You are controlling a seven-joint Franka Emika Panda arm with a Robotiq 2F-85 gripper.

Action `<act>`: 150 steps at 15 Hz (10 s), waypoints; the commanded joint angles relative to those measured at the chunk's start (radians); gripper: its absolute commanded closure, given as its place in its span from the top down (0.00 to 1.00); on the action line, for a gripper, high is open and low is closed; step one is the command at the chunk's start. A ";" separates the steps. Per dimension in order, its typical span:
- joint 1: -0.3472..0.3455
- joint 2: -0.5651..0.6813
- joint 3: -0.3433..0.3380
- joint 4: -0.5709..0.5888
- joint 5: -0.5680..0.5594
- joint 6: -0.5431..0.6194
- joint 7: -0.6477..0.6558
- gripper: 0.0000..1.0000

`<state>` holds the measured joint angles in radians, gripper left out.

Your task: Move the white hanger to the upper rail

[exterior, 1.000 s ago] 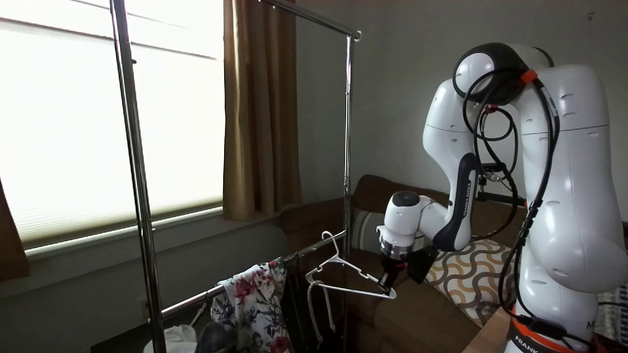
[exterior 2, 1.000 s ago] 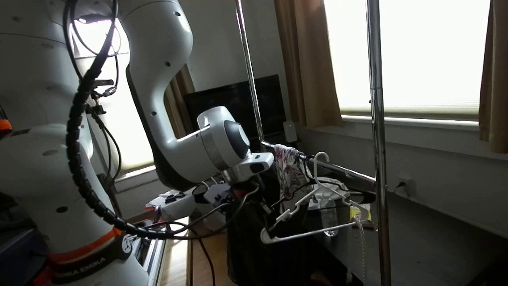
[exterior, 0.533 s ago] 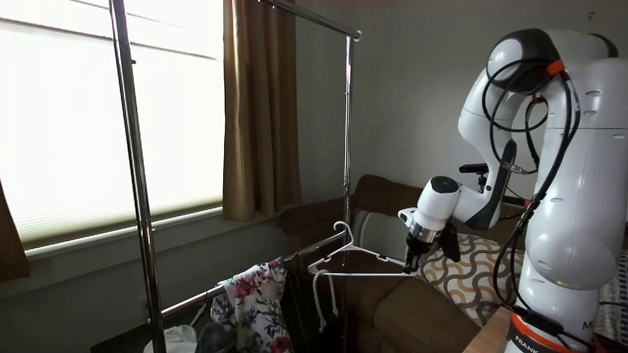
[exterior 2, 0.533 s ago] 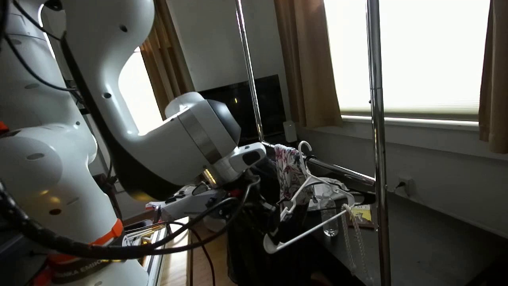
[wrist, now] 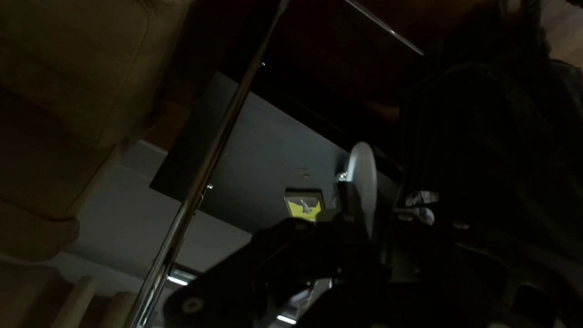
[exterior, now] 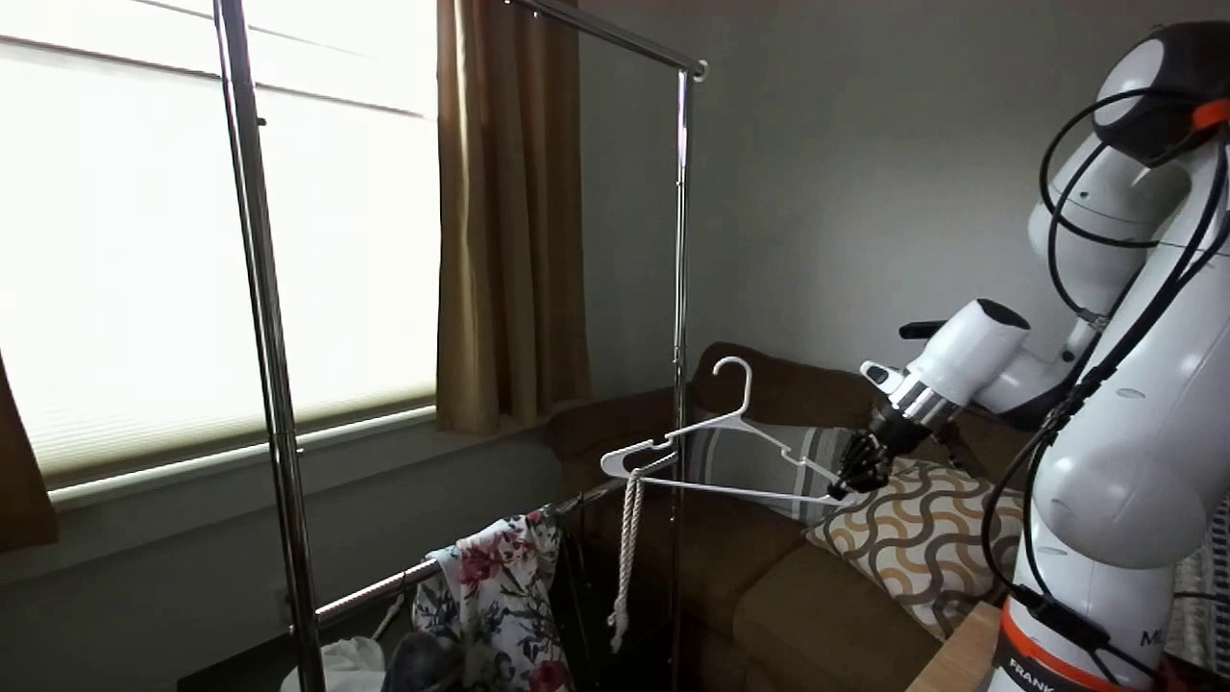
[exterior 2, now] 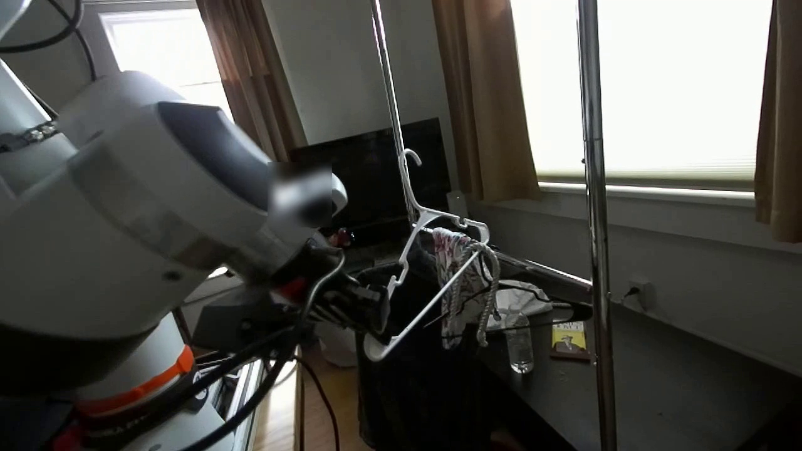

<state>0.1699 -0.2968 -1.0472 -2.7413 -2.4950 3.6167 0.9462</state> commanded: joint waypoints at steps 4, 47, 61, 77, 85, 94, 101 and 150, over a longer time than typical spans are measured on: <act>0.097 0.002 -0.317 -0.013 0.003 0.199 0.009 0.02; -0.825 -0.562 1.144 0.380 -0.022 0.648 1.110 0.02; -0.818 -0.336 1.200 0.749 -0.023 0.591 1.169 0.07; -1.180 -0.316 1.469 1.086 -0.017 0.593 1.065 0.07; -1.311 -0.251 1.634 1.082 -0.012 0.625 0.884 0.02; -1.368 -0.167 1.789 1.075 -0.012 0.594 0.852 0.07; -1.485 -0.216 1.855 0.914 -0.013 0.599 0.817 0.02; -0.911 -0.197 1.389 0.958 -0.015 0.636 1.413 0.02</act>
<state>-0.7907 -0.5147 0.4053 -1.8792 -2.5051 4.2085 2.2543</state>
